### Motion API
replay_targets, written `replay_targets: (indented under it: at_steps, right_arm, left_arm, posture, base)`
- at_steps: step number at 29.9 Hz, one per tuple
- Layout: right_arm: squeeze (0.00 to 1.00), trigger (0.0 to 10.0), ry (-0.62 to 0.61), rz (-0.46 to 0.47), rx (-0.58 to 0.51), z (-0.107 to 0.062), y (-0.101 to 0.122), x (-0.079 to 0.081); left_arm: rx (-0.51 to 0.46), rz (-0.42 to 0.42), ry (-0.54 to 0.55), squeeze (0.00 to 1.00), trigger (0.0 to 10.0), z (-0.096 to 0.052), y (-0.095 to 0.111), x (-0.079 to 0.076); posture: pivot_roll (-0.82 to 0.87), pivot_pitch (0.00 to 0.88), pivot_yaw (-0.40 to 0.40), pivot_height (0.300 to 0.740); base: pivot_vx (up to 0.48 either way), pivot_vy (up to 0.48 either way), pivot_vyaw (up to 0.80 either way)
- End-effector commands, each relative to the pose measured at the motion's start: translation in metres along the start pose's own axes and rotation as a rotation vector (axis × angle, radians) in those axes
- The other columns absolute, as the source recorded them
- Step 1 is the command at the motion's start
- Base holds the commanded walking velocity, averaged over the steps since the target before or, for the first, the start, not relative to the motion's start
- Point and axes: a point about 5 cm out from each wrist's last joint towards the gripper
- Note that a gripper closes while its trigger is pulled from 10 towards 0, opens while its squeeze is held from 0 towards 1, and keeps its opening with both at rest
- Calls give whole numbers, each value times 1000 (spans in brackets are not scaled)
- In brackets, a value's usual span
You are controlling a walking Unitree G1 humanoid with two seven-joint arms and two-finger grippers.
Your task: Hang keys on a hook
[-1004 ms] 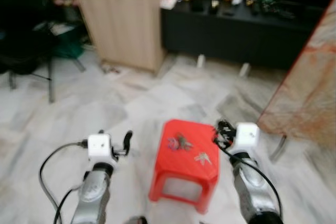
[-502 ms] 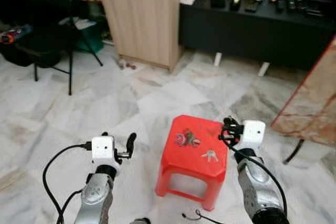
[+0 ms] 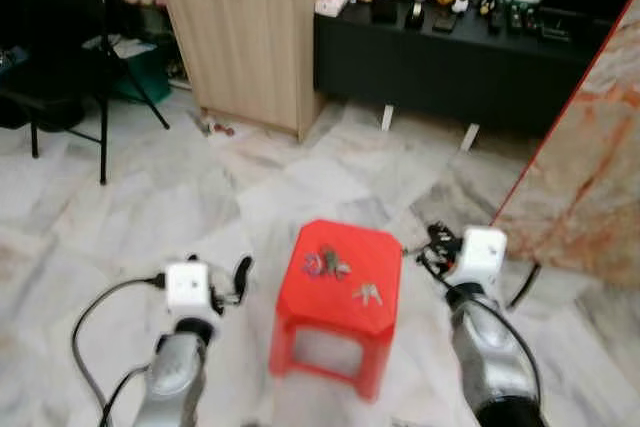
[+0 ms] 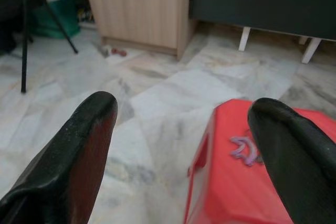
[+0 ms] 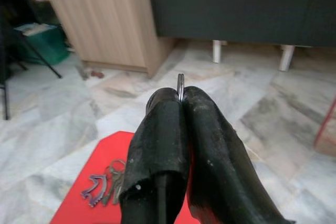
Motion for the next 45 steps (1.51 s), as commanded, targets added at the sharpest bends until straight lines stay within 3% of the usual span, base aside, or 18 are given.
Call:
replay_targets:
  at_steps: [1,17,45]
  right_arm:
    - [0,10000,-45,-1,28,-5,-7,-15]
    - [0,10000,-52,-13,25,-5,-7,-16]
    - [0,10000,-48,-19,23,0,1,-16]
  left_arm:
    - [1,0,-29,0,10000,0,-2,-8]
    - [0,-11,-32,0,10000,0,-4,-10]
    - [8,-36,-46,0,10000,6,0,-12]
  posture:
    - [91,68,-27,740]
    - [90,41,-33,740]
    - [77,127,-16,740]
  base:
    - [0,-480,-750]
    - [0,-405,0]
    - [0,0,-800]
Point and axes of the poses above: a point about 5 cm out from each wrist's last joint towards the gripper, its own z axis pointing out of the wrist towards the gripper, its own y axis along the axis of the wrist's last joint, x = y × z, and after that the axes turned 15 degrees about -z, right-handed
